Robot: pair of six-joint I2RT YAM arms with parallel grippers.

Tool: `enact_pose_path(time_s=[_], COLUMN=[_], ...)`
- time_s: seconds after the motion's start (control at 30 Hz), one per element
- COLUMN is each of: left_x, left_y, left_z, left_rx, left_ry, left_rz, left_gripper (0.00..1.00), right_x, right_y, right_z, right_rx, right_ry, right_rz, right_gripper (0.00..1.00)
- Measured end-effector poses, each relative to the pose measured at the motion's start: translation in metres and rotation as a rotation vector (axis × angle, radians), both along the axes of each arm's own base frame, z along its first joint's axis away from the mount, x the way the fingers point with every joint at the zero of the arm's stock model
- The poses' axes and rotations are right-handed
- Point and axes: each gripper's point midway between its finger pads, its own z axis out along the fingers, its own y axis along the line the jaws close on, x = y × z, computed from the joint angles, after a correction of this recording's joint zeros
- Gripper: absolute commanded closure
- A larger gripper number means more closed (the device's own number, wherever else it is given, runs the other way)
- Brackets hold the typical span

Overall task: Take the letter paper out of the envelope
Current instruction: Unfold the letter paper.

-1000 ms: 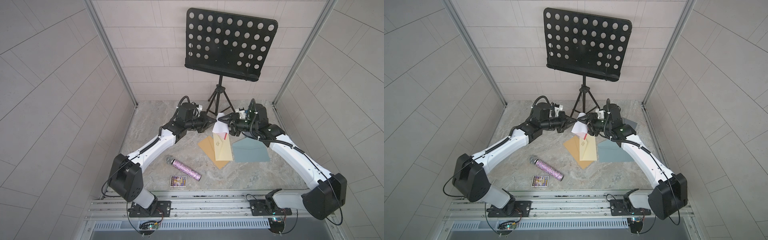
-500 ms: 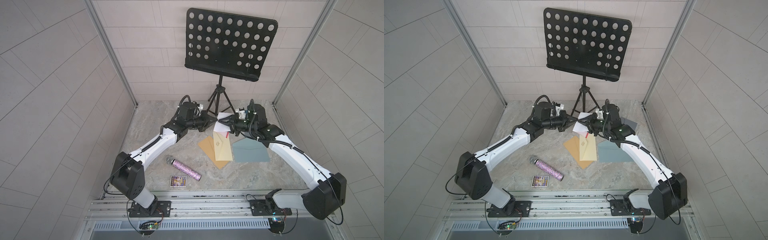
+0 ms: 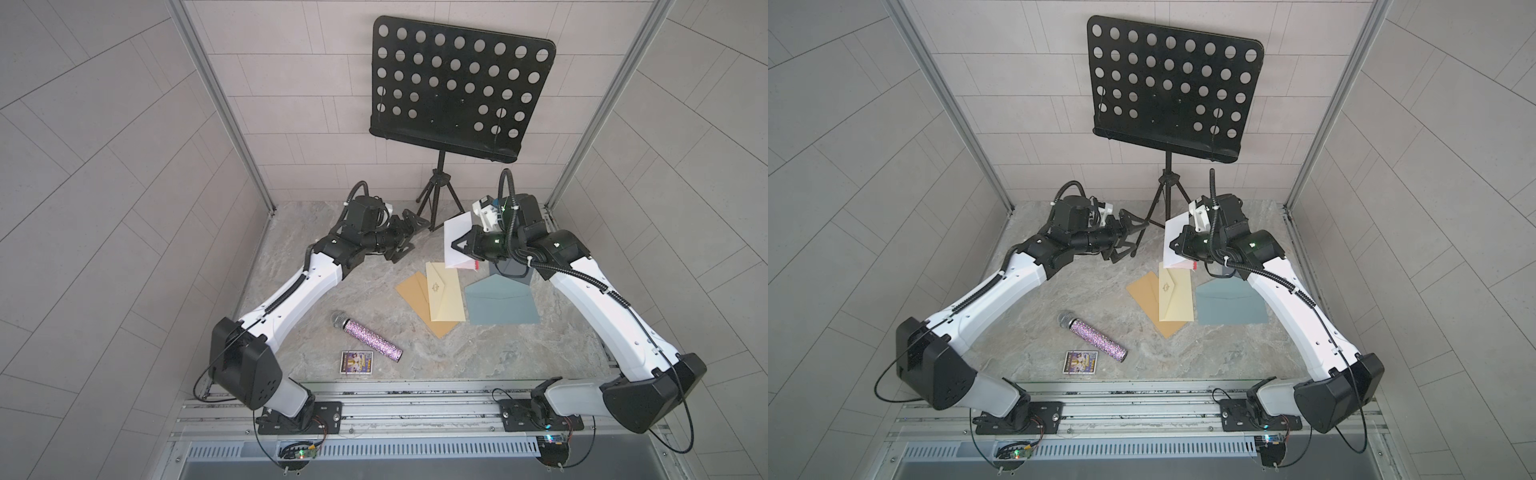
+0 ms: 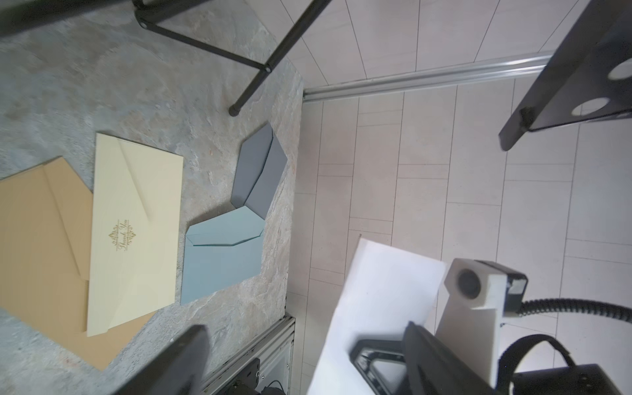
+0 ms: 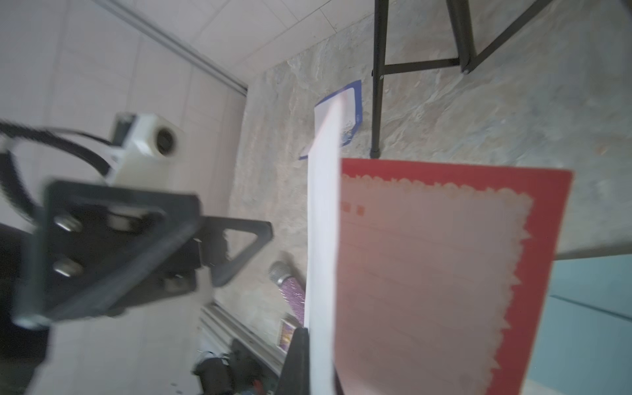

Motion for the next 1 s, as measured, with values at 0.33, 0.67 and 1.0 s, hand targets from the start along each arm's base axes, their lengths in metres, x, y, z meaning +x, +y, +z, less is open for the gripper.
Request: enact_pose_path(time_s=[0.33,0.67,1.0], left_x=[-0.032,-0.058,-0.065], left_y=[0.019,0.022,0.020], left_z=[0.011,-0.014,-0.027], left_rx=[0.063,0.120,0.109], left_ry=[0.047,0.130,0.166], left_rz=[-0.045,-0.132,-0.159], left_gripper=[0.01,0.09,0.20], right_x=[-0.042,-0.043,-0.053], right_y=[0.036,0.048,0.062], right_z=[-0.030,-0.023,-0.024], right_rx=[-0.478,-0.625,-0.675], right_ry=[-0.398,-0.652,-0.733], right_rz=[0.518,0.741,0.850], right_gripper=[1.00,1.00,1.00])
